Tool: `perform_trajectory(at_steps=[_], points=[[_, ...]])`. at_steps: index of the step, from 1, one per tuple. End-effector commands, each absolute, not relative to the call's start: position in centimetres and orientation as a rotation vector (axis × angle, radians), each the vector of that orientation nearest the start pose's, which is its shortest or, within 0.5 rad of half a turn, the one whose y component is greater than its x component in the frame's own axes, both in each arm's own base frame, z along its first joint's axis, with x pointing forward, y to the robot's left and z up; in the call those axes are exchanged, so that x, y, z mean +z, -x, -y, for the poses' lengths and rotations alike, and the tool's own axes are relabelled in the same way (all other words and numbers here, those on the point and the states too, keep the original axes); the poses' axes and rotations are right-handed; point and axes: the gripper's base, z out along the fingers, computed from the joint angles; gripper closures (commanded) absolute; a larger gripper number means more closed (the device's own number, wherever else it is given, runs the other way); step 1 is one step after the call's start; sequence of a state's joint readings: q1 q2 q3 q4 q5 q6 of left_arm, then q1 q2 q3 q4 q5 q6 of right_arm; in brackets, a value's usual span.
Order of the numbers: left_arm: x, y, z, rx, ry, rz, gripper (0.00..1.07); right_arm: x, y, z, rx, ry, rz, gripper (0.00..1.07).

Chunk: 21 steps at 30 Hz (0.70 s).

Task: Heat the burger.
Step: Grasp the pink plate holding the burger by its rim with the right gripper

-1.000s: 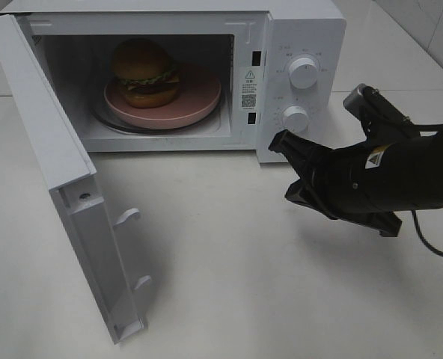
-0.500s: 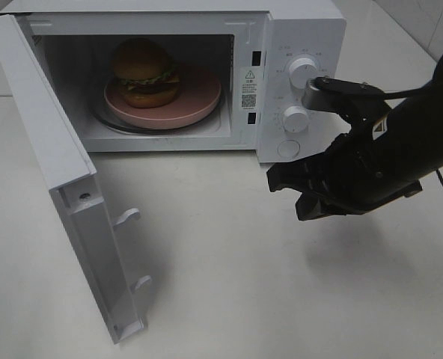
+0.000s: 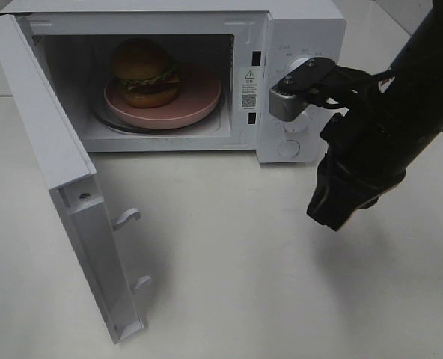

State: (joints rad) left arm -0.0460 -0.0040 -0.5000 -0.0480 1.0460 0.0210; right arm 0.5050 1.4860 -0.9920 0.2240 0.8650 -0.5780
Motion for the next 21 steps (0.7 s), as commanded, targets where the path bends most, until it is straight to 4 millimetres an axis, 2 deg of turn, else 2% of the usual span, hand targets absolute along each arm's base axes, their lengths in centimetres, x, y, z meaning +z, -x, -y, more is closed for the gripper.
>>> perform_trajectory(at_steps=[1, 3, 4, 5, 6, 8, 12, 13, 15, 16, 17, 18, 19, 21], points=[[27.8, 0.8, 0.4, -0.08, -0.066, -1.998, 0.09, 25.1, -23.6, -14.7, 0.19, 1.722, -2.268, 1.01], [27.8, 0.8, 0.4, -0.08, -0.066, -1.998, 0.09, 25.2, -23.6, -14.7, 0.177, 1.786, -2.219, 1.01], [27.8, 0.8, 0.4, -0.08, -0.066, -1.998, 0.09, 25.3, -23.7, -14.7, 0.136, 1.923, -2.093, 1.01], [27.8, 0.8, 0.4, -0.08, -0.066, -1.998, 0.09, 25.5, -23.8, -14.7, 0.113, 1.983, -2.032, 1.01], [27.8, 0.8, 0.4, -0.08, -0.066, -1.998, 0.09, 25.5, -23.8, -14.7, 0.113, 1.983, -2.032, 1.01], [27.8, 0.8, 0.4, -0.08, -0.066, -1.998, 0.09, 25.8, -24.1, -14.6, 0.046, 2.105, -1.898, 0.99], [27.8, 0.8, 0.4, -0.08, -0.066, -1.998, 0.09, 26.1, -24.4, -14.5, -0.028, 2.18, -1.793, 0.95], [27.8, 0.8, 0.4, -0.08, -0.066, -1.998, 0.09, 26.2, -24.7, -14.4, -0.076, 2.204, -1.745, 0.89], [27.8, 0.8, 0.4, -0.08, -0.066, -1.998, 0.09, 26.2, -24.8, -14.4, -0.096, 2.207, -1.731, 0.86], [27.8, 0.8, 0.4, -0.08, -0.066, -1.998, 0.09, 26.3, -25.1, -14.3, -0.143, 2.204, -1.707, 0.76], [27.8, 0.8, 0.4, -0.08, -0.066, -1.998, 0.09, 26.3, -25.2, -14.4, -0.162, 2.205, -1.692, 0.71], [27.8, 0.8, 0.4, -0.08, -0.066, -1.998, 0.09, 26.3, -25.2, -14.4, -0.162, 2.205, -1.692, 0.71], [27.8, 0.8, 0.4, -0.08, -0.066, -1.998, 0.09, 26.4, -25.4, -14.6, -0.235, 2.229, -1.637, 0.6], [27.8, 0.8, 0.4, -0.08, -0.066, -1.998, 0.09, 26.5, -25.4, -14.7, -0.267, 2.237, -1.616, 0.56]])
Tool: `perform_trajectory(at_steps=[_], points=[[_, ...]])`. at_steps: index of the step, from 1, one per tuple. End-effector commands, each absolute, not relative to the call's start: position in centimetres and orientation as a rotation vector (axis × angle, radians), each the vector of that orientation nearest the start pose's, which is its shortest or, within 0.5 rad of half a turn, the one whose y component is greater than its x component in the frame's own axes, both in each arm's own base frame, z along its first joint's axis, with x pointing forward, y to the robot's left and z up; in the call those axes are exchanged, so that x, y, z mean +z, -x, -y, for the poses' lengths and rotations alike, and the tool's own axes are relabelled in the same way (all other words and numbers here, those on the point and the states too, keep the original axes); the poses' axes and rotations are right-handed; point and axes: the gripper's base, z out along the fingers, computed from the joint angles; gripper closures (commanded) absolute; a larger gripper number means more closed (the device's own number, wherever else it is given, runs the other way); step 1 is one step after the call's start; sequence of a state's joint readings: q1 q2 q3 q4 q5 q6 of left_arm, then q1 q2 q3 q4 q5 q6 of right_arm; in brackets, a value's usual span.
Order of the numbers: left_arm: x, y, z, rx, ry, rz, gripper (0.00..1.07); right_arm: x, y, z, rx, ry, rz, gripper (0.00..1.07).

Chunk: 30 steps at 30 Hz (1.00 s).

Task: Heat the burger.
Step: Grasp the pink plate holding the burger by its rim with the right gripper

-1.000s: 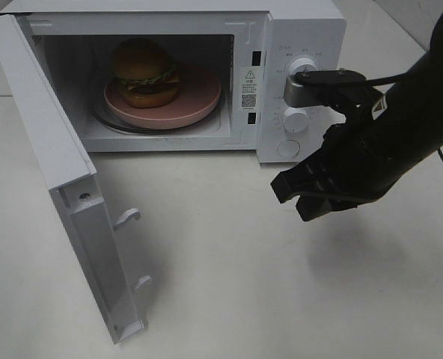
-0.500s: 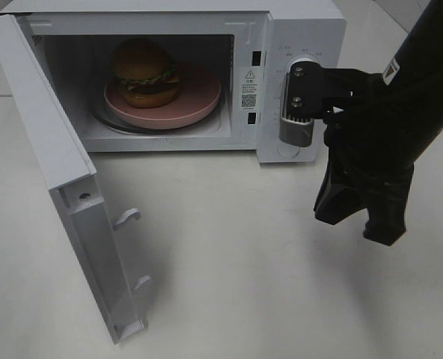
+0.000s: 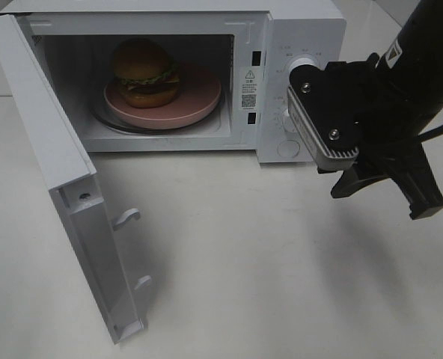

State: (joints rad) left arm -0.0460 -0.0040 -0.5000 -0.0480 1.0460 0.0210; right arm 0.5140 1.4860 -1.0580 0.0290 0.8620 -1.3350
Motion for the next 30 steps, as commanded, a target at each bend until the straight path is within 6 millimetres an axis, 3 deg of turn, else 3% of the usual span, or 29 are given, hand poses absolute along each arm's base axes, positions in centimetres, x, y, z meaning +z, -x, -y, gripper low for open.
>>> perform_trajectory(at_steps=[1, 8, 24, 30], points=[[27.8, 0.8, 0.4, -0.08, -0.066, -1.998, 0.09, 26.6, -25.6, -15.0, -0.335, 2.24, -1.577, 0.46], [27.8, 0.8, 0.4, -0.08, -0.066, -1.998, 0.09, 27.1, -26.2, -16.6, -0.371, 2.146, -1.583, 0.27], [27.8, 0.8, 0.4, -0.08, -0.066, -1.998, 0.09, 27.3, -30.4, -21.9, -0.404, 2.072, -1.494, 0.26], [27.8, 0.8, 0.4, -0.08, -0.066, -1.998, 0.09, 26.7, -31.4, -23.4, -0.382, 2.019, -1.512, 0.2]])
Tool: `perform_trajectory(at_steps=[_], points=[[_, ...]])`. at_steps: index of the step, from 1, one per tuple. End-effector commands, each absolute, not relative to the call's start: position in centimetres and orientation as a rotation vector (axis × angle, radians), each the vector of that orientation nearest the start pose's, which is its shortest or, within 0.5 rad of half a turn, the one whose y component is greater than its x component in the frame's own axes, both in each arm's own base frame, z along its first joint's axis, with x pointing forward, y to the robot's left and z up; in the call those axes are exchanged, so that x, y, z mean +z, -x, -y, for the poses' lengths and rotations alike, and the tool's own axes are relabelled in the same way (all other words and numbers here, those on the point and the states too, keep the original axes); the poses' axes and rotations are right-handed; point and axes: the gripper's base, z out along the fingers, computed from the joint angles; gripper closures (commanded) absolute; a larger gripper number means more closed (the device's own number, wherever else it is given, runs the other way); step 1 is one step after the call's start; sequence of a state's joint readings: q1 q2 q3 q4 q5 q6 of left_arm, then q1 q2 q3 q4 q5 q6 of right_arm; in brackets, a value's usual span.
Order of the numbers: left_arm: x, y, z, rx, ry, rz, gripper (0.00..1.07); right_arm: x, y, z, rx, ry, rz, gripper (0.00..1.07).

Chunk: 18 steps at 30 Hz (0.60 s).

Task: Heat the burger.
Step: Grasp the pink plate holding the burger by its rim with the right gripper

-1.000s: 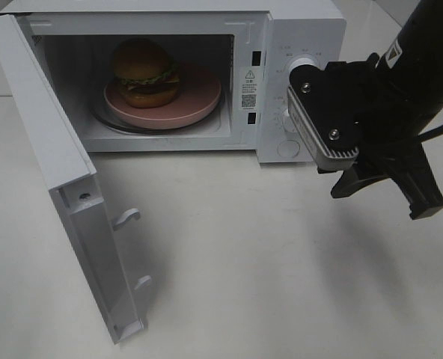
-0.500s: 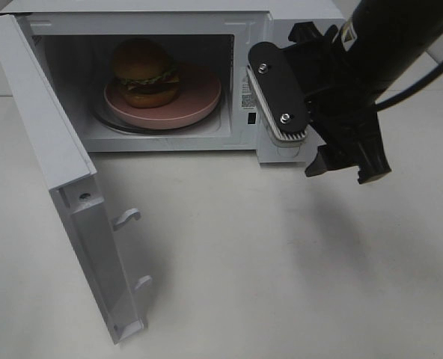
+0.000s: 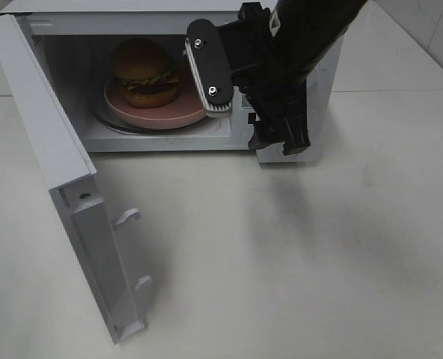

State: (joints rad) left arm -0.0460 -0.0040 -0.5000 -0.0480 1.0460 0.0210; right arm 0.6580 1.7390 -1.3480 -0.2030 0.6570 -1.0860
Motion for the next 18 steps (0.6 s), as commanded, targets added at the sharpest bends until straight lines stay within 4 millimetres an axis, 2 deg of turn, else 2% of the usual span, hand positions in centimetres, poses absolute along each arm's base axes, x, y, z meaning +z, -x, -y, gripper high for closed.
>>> perform_trajectory(at_steps=[1, 13, 18], points=[[27.8, 0.8, 0.4, -0.08, -0.066, -1.998, 0.09, 26.5, -31.6, -24.1, -0.379, 2.007, -1.481, 0.19], [27.8, 0.8, 0.4, -0.08, -0.066, -1.998, 0.09, 25.3, -33.5, -26.4, -0.396, 1.971, -1.389, 0.2], [27.8, 0.8, 0.4, -0.08, -0.066, -1.998, 0.09, 24.1, -35.1, -27.7, -0.392, 1.968, -1.388, 0.21]])
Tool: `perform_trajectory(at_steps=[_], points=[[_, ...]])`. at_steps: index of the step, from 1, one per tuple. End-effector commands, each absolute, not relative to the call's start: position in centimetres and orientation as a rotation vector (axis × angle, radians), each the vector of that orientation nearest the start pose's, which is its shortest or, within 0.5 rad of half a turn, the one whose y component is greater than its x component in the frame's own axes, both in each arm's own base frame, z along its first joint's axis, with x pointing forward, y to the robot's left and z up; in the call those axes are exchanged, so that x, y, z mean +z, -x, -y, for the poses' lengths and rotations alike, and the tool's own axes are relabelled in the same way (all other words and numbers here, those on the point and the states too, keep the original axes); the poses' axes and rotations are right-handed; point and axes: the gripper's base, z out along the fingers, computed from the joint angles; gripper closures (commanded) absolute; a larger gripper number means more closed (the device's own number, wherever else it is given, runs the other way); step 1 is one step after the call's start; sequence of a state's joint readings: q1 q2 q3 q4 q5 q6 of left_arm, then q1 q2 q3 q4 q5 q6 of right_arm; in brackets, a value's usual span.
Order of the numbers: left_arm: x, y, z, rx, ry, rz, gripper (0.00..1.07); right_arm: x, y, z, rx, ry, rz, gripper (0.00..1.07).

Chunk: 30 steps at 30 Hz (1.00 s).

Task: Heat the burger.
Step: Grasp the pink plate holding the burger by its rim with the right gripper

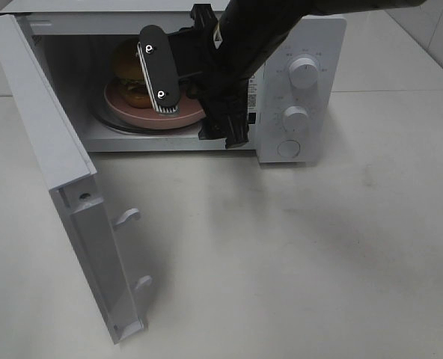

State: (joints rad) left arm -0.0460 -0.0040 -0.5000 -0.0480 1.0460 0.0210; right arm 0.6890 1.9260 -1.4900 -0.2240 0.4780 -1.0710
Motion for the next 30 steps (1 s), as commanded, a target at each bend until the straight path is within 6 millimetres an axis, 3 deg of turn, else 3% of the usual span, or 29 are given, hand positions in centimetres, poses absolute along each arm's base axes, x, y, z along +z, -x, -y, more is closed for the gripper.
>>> perform_trajectory(at_steps=[1, 14, 30], points=[[27.8, 0.8, 0.4, -0.08, -0.066, -1.998, 0.09, 24.1, -35.1, -27.7, -0.392, 1.968, -1.388, 0.21], [27.8, 0.8, 0.4, -0.08, -0.066, -1.998, 0.09, 20.2, -36.9, -29.4, -0.376, 1.99, -1.39, 0.22], [27.8, 0.8, 0.4, -0.08, -0.066, -1.998, 0.09, 17.8, -39.8, -31.7, -0.368, 1.965, -1.419, 0.25]])
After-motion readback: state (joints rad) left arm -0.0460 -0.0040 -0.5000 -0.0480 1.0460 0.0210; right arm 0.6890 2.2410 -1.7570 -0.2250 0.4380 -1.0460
